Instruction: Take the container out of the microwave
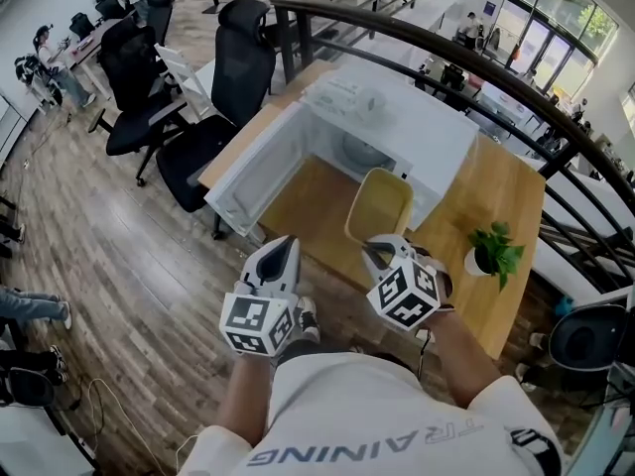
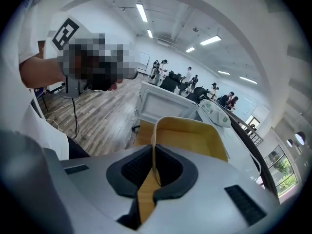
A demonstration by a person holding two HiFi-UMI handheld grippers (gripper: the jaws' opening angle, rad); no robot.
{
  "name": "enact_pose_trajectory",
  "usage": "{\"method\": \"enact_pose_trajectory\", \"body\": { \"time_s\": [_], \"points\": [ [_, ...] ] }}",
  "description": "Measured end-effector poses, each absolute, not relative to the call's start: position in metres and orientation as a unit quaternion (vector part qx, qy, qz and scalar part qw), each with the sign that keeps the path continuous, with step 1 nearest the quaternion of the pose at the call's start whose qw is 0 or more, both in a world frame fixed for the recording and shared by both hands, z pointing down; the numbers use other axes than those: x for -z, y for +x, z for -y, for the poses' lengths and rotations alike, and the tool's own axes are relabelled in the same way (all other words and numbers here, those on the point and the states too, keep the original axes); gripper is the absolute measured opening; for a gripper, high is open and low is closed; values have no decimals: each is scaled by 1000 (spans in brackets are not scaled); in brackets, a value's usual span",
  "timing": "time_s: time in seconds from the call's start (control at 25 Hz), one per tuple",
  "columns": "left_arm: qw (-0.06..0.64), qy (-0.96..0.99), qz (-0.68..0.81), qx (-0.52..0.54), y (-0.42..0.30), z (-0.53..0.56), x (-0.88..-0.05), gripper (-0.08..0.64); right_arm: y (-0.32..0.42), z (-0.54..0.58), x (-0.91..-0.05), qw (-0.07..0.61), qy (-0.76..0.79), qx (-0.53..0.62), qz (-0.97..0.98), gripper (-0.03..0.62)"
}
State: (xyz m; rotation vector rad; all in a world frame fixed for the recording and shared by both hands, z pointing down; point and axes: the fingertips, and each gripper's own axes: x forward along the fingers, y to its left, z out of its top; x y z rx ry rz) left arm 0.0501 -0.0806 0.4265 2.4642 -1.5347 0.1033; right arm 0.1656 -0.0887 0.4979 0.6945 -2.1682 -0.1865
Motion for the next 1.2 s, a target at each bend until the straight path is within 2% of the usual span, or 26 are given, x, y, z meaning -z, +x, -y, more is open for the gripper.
{"method": "enact_pose_trajectory", "body": {
  "time_s": [1.2],
  "points": [
    [131, 838, 529, -20, 80, 43, -436, 32, 201, 62, -498, 422, 283, 71, 859, 35]
  ]
}}
